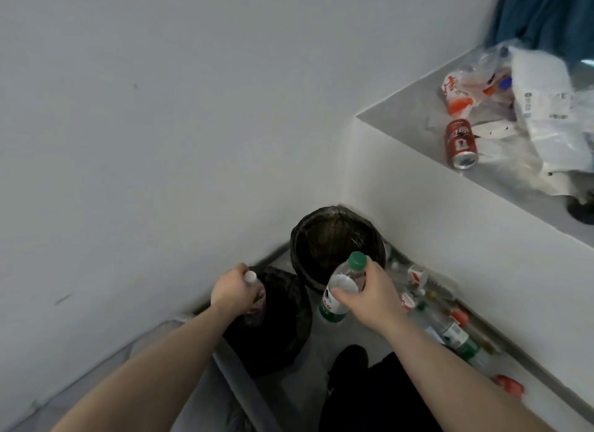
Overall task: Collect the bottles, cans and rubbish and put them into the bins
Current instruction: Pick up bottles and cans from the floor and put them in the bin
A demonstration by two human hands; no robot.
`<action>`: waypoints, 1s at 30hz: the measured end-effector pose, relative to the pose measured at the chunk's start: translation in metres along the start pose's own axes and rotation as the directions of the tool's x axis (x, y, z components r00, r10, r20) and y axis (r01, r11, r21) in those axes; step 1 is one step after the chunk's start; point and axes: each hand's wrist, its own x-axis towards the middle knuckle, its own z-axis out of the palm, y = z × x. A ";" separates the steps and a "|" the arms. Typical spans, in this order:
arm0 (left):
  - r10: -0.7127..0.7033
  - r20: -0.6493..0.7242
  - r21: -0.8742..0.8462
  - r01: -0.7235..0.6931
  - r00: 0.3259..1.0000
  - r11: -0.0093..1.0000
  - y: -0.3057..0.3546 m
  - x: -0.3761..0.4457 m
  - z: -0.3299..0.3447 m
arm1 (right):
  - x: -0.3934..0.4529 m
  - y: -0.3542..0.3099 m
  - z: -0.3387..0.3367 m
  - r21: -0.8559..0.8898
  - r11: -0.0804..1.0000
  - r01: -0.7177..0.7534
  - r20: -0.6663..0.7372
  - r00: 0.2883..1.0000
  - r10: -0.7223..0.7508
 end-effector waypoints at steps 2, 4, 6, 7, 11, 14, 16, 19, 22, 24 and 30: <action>-0.017 -0.001 0.033 0.017 1.000 0.999 -0.006 0.007 0.008 | 0.007 -0.002 0.010 0.013 1.000 0.005 0.038 0.999 -0.005; -0.022 0.001 0.056 0.022 1.000 0.998 -0.010 0.015 0.015 | 0.014 -0.003 0.019 0.029 1.000 0.013 0.054 0.998 -0.015; -0.032 0.018 0.079 0.030 0.999 0.996 -0.011 0.021 0.022 | 0.020 -0.002 0.025 0.036 0.999 0.020 0.061 0.998 -0.022; -0.041 0.028 0.091 0.038 0.999 0.995 -0.012 0.025 0.026 | 0.023 -0.002 0.028 0.035 0.999 0.021 0.069 0.997 -0.023; -0.091 0.070 0.135 0.081 0.993 0.988 -0.012 0.033 0.043 | 0.029 -0.003 0.032 0.023 1.000 0.012 0.114 0.993 -0.014; -0.127 0.113 0.156 0.109 0.985 0.982 -0.016 0.035 0.055 | 0.033 -0.003 0.034 0.030 1.000 0.003 0.143 0.990 -0.007; -0.123 0.150 0.157 0.100 0.981 0.983 -0.019 0.036 0.060 | 0.034 -0.003 0.035 0.036 0.999 -0.005 0.152 0.988 -0.001; -0.057 0.214 0.151 0.025 0.975 0.988 -0.018 0.035 0.059 | 0.035 -0.003 0.035 0.031 1.000 -0.004 0.157 0.988 -0.001; 0.058 0.231 0.117 -0.087 0.971 0.989 -0.010 0.032 0.044 | 0.032 -0.004 0.034 0.022 1.000 -0.004 0.150 0.989 0.001; 0.155 0.218 0.079 -0.176 0.964 0.981 -0.005 0.026 0.023 | 0.029 -0.006 0.033 0.016 1.000 -0.003 0.147 0.989 0.001; 0.308 -0.001 0.095 -0.306 0.952 0.947 -0.039 -0.020 -0.060 | 0.016 -0.020 0.034 0.017 1.000 0.009 0.163 0.987 -0.012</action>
